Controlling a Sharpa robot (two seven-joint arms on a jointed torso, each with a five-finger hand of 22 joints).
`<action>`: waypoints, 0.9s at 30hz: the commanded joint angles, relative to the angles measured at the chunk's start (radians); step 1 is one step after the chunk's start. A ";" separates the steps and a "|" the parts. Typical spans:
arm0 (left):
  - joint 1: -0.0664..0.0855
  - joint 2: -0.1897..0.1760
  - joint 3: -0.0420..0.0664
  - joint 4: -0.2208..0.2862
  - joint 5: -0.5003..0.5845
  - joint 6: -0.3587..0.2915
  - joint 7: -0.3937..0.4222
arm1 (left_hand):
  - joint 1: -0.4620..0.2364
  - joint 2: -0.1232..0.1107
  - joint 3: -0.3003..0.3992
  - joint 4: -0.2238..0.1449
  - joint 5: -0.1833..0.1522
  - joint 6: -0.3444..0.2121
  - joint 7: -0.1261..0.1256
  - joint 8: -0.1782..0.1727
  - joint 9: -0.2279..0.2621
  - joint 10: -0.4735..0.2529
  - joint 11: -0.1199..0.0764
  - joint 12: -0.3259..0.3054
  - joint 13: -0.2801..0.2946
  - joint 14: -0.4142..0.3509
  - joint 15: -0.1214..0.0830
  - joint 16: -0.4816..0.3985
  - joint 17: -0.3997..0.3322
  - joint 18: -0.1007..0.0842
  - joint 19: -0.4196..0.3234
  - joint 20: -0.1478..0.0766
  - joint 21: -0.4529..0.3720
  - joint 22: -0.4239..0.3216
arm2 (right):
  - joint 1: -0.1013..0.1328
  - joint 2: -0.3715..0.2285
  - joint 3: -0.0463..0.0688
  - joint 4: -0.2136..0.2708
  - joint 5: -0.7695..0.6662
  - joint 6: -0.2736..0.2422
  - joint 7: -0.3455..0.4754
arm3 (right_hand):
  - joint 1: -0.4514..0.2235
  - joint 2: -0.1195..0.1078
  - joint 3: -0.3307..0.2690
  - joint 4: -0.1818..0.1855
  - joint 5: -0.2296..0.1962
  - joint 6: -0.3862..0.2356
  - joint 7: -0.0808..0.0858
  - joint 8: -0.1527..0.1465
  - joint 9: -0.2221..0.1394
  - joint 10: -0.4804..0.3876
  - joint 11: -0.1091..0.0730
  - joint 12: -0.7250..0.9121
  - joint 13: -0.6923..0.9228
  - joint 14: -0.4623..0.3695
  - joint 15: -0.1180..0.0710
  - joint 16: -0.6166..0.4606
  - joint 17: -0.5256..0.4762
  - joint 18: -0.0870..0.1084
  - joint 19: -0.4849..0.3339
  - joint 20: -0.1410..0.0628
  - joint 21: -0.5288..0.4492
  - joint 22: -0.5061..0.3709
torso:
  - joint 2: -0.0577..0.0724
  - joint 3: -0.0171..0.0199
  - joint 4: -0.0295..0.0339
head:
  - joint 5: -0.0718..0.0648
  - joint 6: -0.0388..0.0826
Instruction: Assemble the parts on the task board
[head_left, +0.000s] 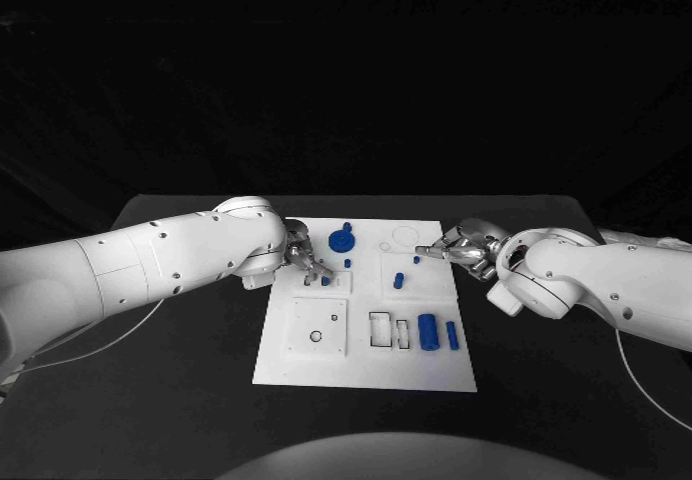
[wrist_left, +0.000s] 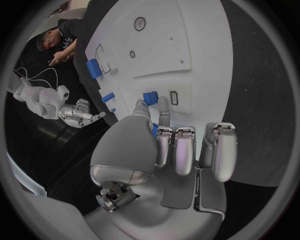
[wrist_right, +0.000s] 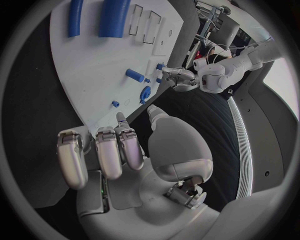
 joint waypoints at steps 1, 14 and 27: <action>0.000 0.002 0.000 0.000 0.005 -0.015 0.016 | -0.001 0.011 0.000 0.006 -0.004 0.002 -0.001 -0.003 -0.001 0.104 -0.004 0.003 0.263 0.106 0.006 0.003 0.264 -0.008 0.105 0.006 0.002 0.263 | -0.001 0.000 0.000 0.001 -0.004 0.017 -0.005 | 0.000 0.011 -0.002 0.001 0.005 -0.008 0.012 0.004 0.001 0.107 0.006 0.007 0.263 0.106 0.005 0.006 0.263 -0.014 0.107 0.007 0.005 0.263 | 0.000 -0.0004 0.0004 | -0.002 0.000; 0.000 -0.005 0.000 0.003 0.004 -0.042 0.034 | -0.005 0.011 -0.003 0.005 -0.004 0.001 0.000 -0.004 -0.002 0.104 -0.003 0.003 0.263 0.106 0.006 0.003 0.264 -0.008 0.105 0.006 0.002 0.263 | -0.001 0.001 0.000 0.000 -0.004 0.018 -0.006 | 0.001 0.013 -0.003 0.001 0.005 -0.008 0.013 0.005 0.002 0.107 0.007 0.007 0.263 0.106 0.006 0.006 0.263 -0.014 0.107 0.008 0.005 0.263 | 0.000 -0.0003 0.0006 | 0.000 0.001; 0.000 -0.008 0.000 0.006 0.005 -0.031 0.040 | -0.008 0.007 -0.008 0.004 -0.004 0.002 0.000 -0.004 -0.002 0.104 -0.003 0.003 0.263 0.106 0.006 0.003 0.264 -0.008 0.105 0.006 0.002 0.263 | -0.001 0.001 0.000 -0.001 -0.004 0.017 -0.005 | 0.001 0.013 -0.003 0.001 0.005 -0.008 0.013 0.005 0.002 0.107 0.007 0.007 0.263 0.106 0.006 0.006 0.263 -0.014 0.107 0.008 0.005 0.263 | 0.000 -0.0001 0.0000 | -0.001 -0.001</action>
